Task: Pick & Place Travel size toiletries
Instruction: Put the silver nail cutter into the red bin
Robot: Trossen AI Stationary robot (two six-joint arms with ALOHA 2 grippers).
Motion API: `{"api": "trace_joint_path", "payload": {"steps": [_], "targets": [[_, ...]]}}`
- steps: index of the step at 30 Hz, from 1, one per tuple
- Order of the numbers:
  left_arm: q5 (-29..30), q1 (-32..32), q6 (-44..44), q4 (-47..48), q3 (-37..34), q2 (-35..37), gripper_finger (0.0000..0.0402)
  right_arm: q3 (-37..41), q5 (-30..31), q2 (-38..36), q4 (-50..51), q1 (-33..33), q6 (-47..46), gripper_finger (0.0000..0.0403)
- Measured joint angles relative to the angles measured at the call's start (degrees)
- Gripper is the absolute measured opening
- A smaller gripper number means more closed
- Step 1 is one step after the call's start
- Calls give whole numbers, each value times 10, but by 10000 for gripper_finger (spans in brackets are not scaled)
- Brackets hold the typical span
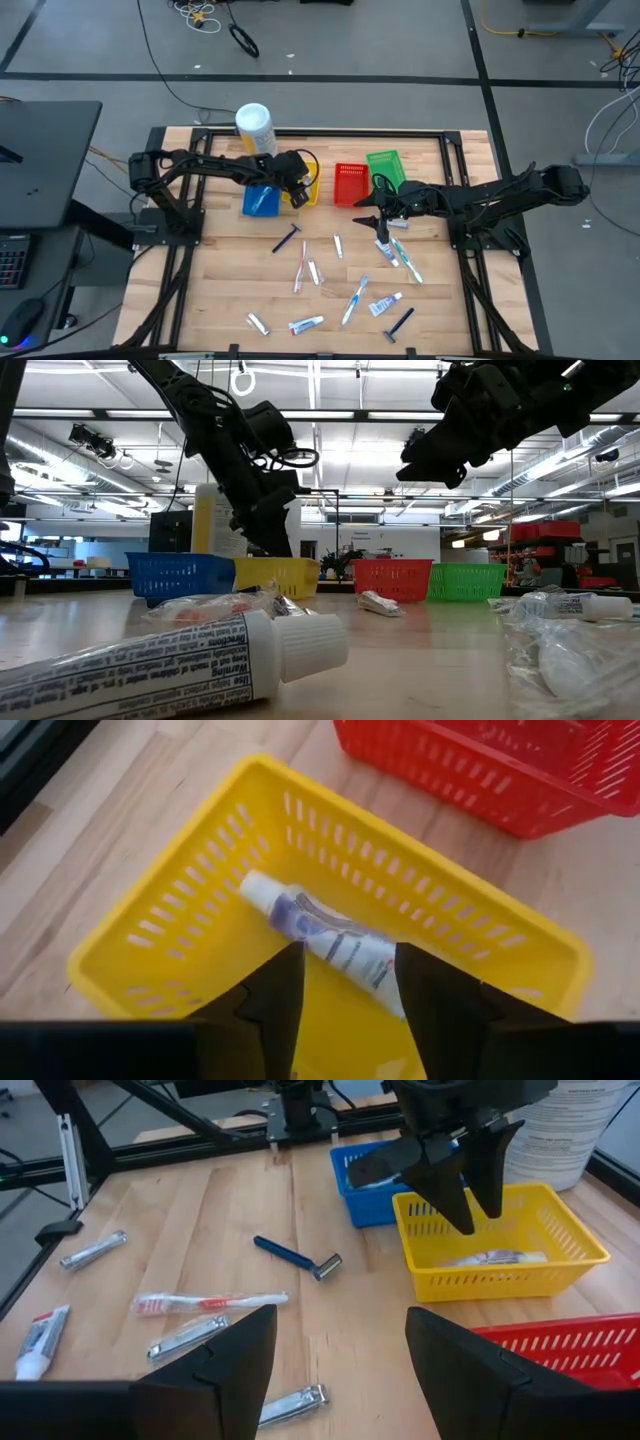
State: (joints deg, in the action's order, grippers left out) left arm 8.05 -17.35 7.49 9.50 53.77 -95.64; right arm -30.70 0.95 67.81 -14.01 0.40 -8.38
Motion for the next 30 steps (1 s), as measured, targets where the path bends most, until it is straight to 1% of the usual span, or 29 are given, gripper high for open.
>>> {"api": "trace_joint_path", "payload": {"steps": [4,8,12,16,20,24,27,30], "targets": [[-2,10,2,33,24,0,170,0,0,0,1,0,0,234],[6,38,-6,126,76,0,164,0,-1,0,8,0,0,234],[46,82,-6,196,122,1,160,0,-1,0,17,0,0,234],[76,127,8,258,144,13,160,0,-1,0,20,0,9,234],[82,169,56,313,144,54,162,0,-1,0,22,0,24,234],[128,217,108,339,139,104,160,0,0,0,21,0,50,234],[154,251,149,324,100,146,160,0,0,0,12,0,59,234],[163,276,193,283,34,192,163,0,0,0,3,0,63,234]]}}
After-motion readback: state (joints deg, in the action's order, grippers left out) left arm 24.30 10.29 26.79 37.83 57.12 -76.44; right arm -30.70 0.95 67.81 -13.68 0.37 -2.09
